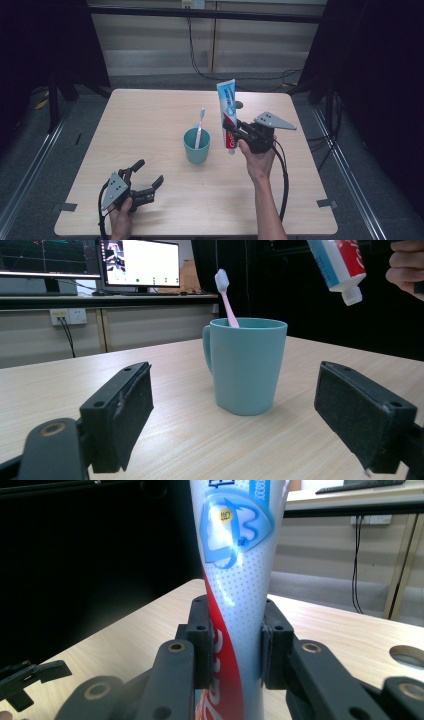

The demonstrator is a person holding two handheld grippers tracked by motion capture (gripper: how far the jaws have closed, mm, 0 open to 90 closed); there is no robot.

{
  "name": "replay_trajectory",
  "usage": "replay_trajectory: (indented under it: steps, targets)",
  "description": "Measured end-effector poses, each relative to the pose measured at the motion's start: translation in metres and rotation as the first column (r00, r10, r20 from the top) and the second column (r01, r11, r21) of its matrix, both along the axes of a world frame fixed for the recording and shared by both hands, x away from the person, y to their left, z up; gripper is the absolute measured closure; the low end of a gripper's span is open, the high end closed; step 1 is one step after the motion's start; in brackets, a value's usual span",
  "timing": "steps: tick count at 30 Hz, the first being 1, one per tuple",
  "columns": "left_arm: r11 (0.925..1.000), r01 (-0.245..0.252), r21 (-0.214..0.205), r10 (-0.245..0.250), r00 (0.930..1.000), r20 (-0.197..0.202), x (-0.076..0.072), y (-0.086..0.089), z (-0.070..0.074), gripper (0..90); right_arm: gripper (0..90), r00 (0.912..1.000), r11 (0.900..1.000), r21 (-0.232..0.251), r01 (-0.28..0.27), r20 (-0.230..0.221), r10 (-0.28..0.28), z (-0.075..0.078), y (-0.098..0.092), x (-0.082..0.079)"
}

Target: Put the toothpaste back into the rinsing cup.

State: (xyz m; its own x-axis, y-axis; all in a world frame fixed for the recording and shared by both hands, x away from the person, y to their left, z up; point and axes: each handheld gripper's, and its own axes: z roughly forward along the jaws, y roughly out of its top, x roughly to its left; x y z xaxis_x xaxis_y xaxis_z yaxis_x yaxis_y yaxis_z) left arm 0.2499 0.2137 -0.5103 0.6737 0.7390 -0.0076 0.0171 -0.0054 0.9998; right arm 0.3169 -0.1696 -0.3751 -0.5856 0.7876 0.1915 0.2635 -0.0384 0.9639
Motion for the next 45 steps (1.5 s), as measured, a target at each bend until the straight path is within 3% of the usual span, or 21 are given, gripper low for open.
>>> replay_trajectory:
  steps: [10,28,45]
  targets:
    - [1.0,0.0,0.002,0.0,1.0,-0.002,0.0,0.0,0.0,15.6,72.2,0.9999,0.9995,-0.026,-0.015,0.004,0.015,0.004,0.016,0.015]
    - [0.9999,0.014,-0.006,-0.014,0.9999,-0.006,0.0,0.0,0.0,15.7,72.1,0.9985,0.9987,-0.023,-0.046,0.03,0.046,0.02,0.037,0.038]
    - [0.9998,0.018,0.002,-0.018,0.9998,0.002,0.0,0.001,0.0,15.7,72.0,0.9961,0.9956,-0.033,-0.088,-0.01,0.088,0.008,0.067,0.054]
